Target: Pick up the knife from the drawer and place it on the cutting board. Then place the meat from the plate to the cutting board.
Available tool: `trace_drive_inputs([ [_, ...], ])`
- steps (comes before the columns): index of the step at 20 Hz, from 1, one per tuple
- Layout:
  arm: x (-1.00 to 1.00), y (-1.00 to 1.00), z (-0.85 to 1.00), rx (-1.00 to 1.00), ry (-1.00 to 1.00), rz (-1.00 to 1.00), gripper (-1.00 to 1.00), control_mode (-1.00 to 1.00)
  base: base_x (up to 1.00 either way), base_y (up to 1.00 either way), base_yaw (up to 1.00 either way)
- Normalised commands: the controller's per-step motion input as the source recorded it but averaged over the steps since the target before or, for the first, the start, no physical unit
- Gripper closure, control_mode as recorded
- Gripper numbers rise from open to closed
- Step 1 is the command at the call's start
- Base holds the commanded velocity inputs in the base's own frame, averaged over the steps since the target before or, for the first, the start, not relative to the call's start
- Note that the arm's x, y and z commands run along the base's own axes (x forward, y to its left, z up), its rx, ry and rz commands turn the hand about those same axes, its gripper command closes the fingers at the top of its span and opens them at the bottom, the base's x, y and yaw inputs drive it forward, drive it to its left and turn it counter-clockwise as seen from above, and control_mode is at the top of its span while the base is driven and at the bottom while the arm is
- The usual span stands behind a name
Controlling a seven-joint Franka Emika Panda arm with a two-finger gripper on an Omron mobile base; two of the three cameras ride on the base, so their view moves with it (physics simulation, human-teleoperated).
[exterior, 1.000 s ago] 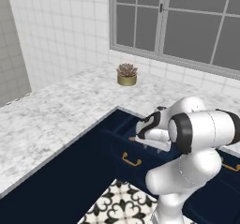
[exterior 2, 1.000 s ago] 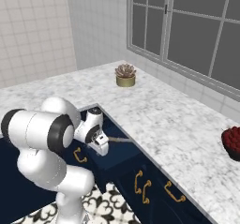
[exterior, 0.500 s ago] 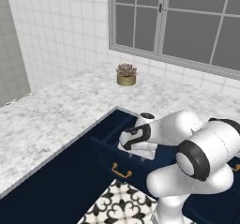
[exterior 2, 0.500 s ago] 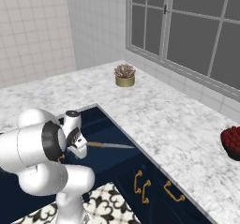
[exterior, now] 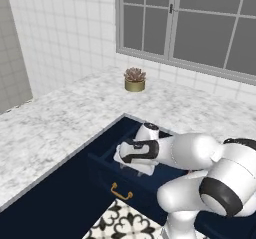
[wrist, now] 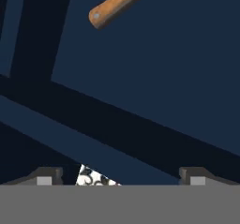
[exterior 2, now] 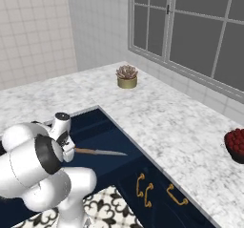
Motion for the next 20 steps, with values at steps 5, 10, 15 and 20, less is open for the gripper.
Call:
trace_drive_inputs([
  [5,0.24,-0.43,0.57,0.01,0.06,-0.14,-1.0,-1.0,0.0,0.0,0.0],
  [10,0.62,-0.26,0.04,-0.02,0.09,-0.11,-1.0,-1.0,0.0,0.0,0.0],
  [15,0.48,-0.06,-0.02,-0.01,0.07,-0.08,-1.0,-1.0,0.0,0.0,0.0],
  [20,0.16,0.02,-0.32,-0.11,0.06,-0.12,-1.0,-1.0,0.0,0.0,0.0],
])
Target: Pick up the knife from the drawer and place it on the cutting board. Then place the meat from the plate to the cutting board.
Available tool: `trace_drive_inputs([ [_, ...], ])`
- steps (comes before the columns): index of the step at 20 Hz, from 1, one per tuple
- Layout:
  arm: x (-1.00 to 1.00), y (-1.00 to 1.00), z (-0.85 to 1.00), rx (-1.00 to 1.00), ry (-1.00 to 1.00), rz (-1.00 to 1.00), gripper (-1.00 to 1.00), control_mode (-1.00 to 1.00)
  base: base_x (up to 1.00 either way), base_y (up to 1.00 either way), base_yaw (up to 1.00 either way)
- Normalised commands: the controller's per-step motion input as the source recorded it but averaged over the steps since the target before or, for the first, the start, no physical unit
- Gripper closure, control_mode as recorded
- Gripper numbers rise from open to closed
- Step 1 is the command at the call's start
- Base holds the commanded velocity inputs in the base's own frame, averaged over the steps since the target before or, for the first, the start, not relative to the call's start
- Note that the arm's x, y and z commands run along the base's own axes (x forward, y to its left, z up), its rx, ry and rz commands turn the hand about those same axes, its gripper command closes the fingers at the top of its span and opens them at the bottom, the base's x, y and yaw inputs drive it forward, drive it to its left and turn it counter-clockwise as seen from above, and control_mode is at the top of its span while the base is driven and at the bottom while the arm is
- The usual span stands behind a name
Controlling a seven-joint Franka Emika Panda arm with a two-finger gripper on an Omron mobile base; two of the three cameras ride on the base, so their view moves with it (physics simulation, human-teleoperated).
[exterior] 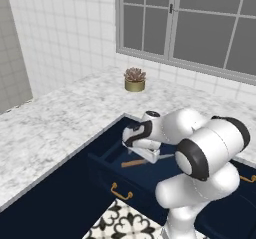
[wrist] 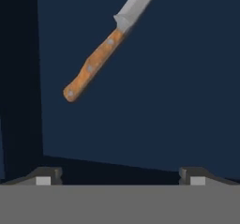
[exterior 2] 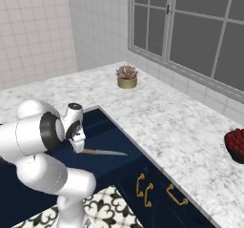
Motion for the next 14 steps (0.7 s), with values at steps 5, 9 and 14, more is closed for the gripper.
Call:
trace_drive_inputs([
  [5,0.05,0.01,-0.41,-0.04,0.0,-0.2,-1.0,-1.0,0.0,0.0,0.0],
  [9,0.02,-0.01,-0.2,0.0,0.0,-0.12,-1.0,-1.0,0.0,0.0,0.0],
  [14,0.14,-0.13,-0.2,0.05,0.0,-0.01,-1.0,-1.0,0.0,0.0,0.0],
])
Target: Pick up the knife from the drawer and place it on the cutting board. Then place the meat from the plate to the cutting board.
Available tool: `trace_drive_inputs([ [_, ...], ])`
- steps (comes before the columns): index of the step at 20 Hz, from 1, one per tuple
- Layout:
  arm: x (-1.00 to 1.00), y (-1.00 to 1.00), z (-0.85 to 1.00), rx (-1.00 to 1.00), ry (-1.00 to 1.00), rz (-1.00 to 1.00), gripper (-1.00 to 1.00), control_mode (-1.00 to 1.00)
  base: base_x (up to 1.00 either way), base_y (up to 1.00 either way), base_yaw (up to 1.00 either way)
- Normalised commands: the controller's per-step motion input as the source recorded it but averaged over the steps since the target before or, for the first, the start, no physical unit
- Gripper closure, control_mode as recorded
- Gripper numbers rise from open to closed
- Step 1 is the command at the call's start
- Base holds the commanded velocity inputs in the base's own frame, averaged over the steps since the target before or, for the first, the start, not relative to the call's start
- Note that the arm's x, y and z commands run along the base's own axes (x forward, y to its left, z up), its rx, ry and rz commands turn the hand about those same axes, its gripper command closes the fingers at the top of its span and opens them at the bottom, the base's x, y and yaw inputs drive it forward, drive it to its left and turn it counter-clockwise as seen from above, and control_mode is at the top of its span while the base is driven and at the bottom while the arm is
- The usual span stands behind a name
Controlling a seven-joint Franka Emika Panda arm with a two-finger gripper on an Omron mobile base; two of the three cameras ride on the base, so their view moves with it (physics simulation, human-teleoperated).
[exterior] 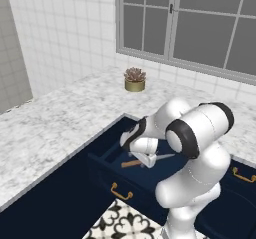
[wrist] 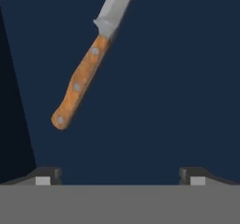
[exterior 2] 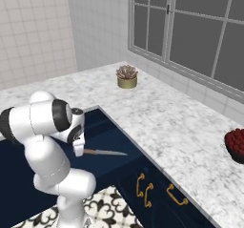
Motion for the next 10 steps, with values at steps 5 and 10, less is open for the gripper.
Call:
trace_drive_inputs([
  [5,0.19,-0.17,-0.2,0.02,0.0,0.0,-1.0,-1.0,0.0,0.0,0.0],
  [10,0.25,-0.01,-0.24,0.0,0.0,0.0,-1.0,-1.0,0.0,0.0,0.0],
])
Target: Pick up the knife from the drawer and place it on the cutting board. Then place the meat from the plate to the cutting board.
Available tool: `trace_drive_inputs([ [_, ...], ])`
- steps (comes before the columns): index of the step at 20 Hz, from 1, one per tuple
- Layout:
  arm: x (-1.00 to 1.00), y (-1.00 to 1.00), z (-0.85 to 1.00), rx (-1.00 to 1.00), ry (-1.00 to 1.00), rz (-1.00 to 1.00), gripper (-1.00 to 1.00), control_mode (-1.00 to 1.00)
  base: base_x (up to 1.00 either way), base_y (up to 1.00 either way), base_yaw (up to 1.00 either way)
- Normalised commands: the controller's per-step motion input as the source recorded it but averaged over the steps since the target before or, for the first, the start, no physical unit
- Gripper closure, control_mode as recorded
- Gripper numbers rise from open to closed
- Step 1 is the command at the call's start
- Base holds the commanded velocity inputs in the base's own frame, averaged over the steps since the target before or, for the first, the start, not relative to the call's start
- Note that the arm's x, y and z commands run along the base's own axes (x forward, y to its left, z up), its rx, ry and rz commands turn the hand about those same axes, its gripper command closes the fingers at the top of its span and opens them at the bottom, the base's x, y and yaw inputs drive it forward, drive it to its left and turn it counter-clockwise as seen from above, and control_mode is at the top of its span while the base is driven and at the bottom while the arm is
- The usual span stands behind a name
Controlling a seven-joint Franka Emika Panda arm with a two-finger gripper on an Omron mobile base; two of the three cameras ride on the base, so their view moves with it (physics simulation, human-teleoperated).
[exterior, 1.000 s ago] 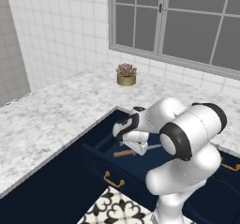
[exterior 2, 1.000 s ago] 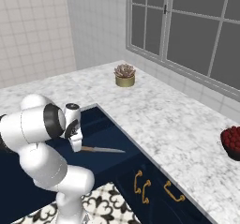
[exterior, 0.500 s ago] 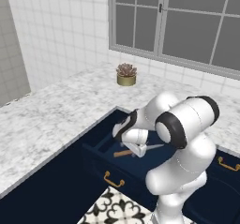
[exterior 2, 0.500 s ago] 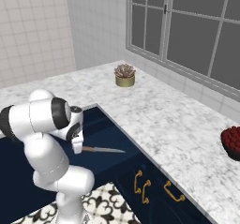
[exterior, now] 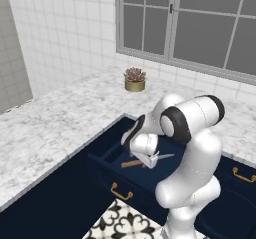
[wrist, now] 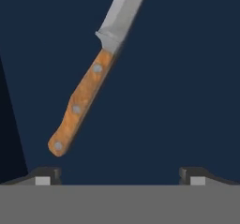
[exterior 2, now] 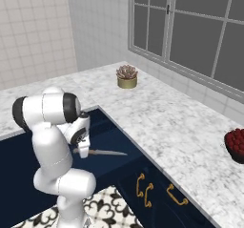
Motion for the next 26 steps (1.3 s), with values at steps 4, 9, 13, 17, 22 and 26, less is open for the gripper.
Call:
trace_drive_inputs([
  [4,0.34,0.0,-0.26,0.0,0.01,0.0,-1.0,-1.0,0.0,0.0,0.0],
  [9,0.35,0.0,-0.27,0.0,0.01,-0.01,-1.0,-1.0,0.0,0.0,0.0],
  [13,0.24,0.0,-0.27,0.0,0.0,-0.02,-1.0,-1.0,0.0,0.0,0.0],
  [17,0.23,0.0,-0.27,0.0,0.01,-0.02,-1.0,-1.0,0.0,0.0,0.0],
  [22,0.2,0.0,-0.26,0.0,0.01,-0.01,-1.0,-1.0,0.0,0.0,0.0],
  [26,0.26,0.0,-0.36,0.0,0.04,0.0,-1.0,-1.0,0.0,0.0,0.0],
])
